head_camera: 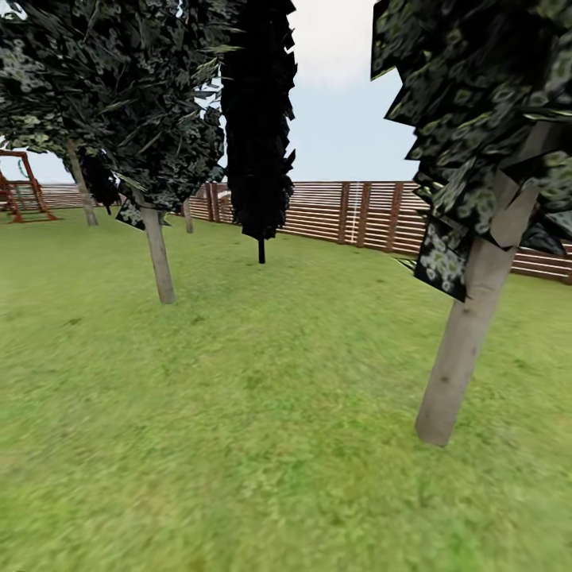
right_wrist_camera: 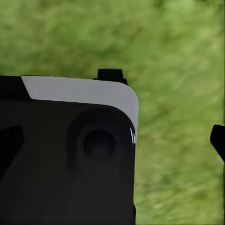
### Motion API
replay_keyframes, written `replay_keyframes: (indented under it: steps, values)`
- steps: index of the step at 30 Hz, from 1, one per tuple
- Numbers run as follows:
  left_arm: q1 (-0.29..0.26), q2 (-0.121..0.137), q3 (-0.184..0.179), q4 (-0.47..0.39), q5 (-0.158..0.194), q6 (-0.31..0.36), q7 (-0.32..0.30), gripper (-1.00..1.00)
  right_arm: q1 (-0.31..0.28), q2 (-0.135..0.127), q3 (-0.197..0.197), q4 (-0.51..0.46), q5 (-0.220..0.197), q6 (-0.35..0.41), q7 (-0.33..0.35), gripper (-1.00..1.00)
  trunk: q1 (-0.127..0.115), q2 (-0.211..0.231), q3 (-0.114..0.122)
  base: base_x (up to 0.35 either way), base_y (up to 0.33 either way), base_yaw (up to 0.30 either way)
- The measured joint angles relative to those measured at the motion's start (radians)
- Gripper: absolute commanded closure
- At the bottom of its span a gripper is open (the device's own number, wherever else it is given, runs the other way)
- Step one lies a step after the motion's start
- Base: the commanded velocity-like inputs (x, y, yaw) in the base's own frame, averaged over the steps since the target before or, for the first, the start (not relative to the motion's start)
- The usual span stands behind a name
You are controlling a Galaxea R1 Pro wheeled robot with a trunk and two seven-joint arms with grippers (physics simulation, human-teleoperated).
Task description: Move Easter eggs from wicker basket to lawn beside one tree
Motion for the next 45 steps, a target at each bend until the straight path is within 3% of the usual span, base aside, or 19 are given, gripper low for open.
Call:
replay_keyframes:
  steps: [45]
  values:
    - [0.000,-0.005,-0.001,0.001,-0.002,0.001,0.000,-1.00,0.000,0.003,0.002,0.000,0.005,0.000,0.000,-1.00,0.000,0.000,0.000,0.333,0.000,0.299]
